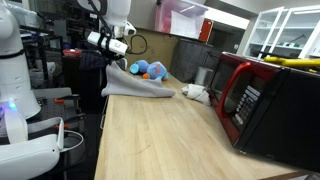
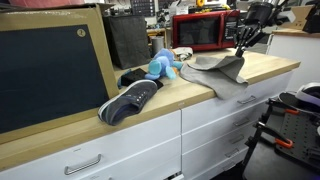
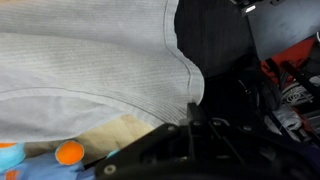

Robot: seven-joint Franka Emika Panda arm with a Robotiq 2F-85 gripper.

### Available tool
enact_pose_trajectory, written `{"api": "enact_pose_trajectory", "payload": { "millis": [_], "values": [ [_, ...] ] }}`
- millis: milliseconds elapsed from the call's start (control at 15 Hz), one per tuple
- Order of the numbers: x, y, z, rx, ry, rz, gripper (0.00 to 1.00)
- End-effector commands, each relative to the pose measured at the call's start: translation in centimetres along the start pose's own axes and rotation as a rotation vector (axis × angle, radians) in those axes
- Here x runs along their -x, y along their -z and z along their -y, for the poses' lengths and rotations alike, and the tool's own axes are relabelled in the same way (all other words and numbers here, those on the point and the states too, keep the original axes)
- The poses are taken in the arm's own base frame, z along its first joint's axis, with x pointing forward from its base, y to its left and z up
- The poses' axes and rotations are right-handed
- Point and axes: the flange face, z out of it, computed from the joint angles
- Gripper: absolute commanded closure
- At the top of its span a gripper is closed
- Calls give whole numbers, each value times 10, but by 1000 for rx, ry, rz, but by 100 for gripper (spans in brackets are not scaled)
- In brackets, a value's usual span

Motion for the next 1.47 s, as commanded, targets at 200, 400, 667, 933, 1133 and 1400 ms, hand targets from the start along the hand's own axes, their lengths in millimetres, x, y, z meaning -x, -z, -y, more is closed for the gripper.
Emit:
{"api": "enact_pose_trajectory", "payload": {
  "millis": [200, 400, 667, 933, 1133, 1400],
  "values": [
    [-40, -24, 11, -15, 104, -8, 100],
    [-60, -40, 23, -38, 165, 32, 89],
    [-75, -51, 35, -53, 200, 79, 51],
    [-77, -57, 25, 12, 101, 62, 22],
    [-74, -66, 2, 105, -23, 65, 0],
    [-85, -92, -34, 218, -193, 110, 0]
  ]
}}
